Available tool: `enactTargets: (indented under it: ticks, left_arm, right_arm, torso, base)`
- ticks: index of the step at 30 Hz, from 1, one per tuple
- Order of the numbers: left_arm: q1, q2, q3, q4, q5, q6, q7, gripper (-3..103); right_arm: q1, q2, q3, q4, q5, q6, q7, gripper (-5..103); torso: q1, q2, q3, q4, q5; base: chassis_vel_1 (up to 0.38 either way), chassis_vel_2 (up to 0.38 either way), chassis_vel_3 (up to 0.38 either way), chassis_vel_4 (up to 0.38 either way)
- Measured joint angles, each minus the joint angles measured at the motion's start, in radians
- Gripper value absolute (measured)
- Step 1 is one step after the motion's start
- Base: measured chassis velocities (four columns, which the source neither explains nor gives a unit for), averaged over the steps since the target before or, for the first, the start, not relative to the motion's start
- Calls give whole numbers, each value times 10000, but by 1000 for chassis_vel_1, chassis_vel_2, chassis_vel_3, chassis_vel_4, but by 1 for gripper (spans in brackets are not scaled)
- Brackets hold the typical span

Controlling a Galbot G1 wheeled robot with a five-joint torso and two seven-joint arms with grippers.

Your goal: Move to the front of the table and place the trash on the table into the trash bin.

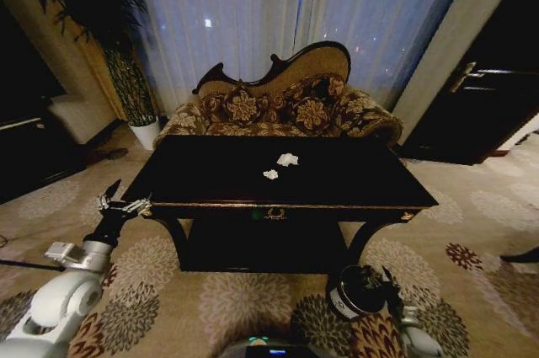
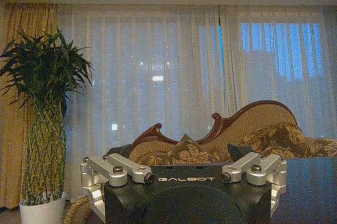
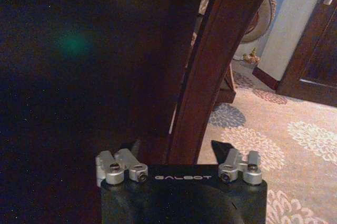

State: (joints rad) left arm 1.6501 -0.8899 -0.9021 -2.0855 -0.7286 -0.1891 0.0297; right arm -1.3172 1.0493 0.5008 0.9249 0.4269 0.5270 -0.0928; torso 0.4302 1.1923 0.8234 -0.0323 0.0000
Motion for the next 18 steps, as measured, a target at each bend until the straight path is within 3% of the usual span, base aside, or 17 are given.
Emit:
enactTargets:
  ticks: [3, 5, 10, 18]
  left_arm:
    - [10, -5, -15, 23, -35, -2, 2, 100]
    - [14, -9, -26, 23, -42, -3, 3, 100]
    - [39, -55, -63, 6, -53, -10, 16, 100]
    - [160, -211, -86, -12, -44, -71, 64, 100]
  right_arm:
    - [-70, 52, 75, 82, -45, -36, 10, 94]
    - [-101, 53, 106, 150, -46, -64, 19, 97]
    - [-387, -2, 332, 798, -20, -329, 214, 100]
    - [-1880, -54, 1485, 3877, 229, -1544, 1064, 100]
  torso:
    - [0, 0, 0, -1, 0]
    - [0, 0, 0, 0, 1]
    - [0, 0, 0, 0, 1]
    - [0, 0, 0, 3, -1]
  base:
    - [0, 0, 0, 0]
    - [0, 0, 0, 0]
    - [0, 0, 0, 0]
    - [0, 0, 0, 0]
